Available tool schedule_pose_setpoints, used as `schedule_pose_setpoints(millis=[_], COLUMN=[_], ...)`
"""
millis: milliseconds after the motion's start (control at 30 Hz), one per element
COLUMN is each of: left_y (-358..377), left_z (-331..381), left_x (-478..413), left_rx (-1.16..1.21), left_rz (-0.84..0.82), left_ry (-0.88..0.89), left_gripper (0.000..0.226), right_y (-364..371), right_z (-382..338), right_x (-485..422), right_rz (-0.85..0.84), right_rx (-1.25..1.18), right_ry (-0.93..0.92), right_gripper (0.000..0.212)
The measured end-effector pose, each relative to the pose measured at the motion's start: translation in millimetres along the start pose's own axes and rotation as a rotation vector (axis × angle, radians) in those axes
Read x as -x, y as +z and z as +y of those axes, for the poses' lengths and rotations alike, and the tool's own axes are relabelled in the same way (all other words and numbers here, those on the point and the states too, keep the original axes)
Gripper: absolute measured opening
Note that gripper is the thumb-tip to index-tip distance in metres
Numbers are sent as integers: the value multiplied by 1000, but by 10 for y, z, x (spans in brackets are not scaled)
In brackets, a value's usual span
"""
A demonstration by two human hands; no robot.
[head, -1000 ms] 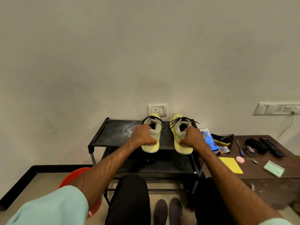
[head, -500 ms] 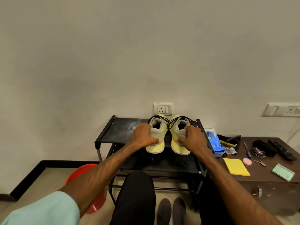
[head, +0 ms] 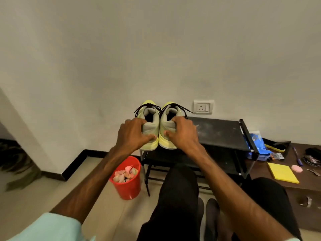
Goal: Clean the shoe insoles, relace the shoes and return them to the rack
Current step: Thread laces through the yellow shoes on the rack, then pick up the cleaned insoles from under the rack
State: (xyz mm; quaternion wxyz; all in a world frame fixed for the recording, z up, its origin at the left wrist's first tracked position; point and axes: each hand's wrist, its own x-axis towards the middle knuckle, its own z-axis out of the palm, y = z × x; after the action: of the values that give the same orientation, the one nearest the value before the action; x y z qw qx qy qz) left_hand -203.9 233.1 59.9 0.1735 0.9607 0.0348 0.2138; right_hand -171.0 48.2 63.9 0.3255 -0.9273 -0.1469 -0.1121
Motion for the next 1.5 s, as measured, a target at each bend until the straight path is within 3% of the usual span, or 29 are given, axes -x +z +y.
schedule_pose_setpoints(millis=[200,300,467,633,800,900,1000,1167,1267,1333,1500], left_y=[-778,-1120,-1107,-401,505,1072,1564,2313,2711,2948,3409], left_z=[-407,-568,-1105,-1686,-2061,-2211,-2307,-2513,-2653,-2765,-2976], left_x=[357,514,652,902,1237,1428,1606,1912,2113,2296,2719], left_rx=[-74,-74,73,152,171,160,183,191,214,200,157], left_rz=[-118,-303,-610,-735,-797,-867,-837,-819,-821,-825,-943], left_ry=[-3,-115,-343,-496,-568,-585,-578,-664,-715,-725,-747], left_gripper=[43,49,63,60,52,50,30,34,24,23,35], right_y=[97,190,677,1554,2366,2810,3193,3778,4205,4426,4728], right_z=[-539,-822,-1058,-814,-303,64,351,732,970,1096,1296], right_x=[225,258,214,258,423,612,722,751,906,1026,1284], right_rz=[-237,-377,-697,-893,-988,-1028,-1022,-1000,-1036,-1118,-1376], right_rx=[44,88,9,63,226,269,290,250,203,239,212], right_ry=[-144,-240,-223,-164,-88,7,52,129,225,182,315], right_gripper=[19,35,42,42,33,34,39,43,41,45,52])
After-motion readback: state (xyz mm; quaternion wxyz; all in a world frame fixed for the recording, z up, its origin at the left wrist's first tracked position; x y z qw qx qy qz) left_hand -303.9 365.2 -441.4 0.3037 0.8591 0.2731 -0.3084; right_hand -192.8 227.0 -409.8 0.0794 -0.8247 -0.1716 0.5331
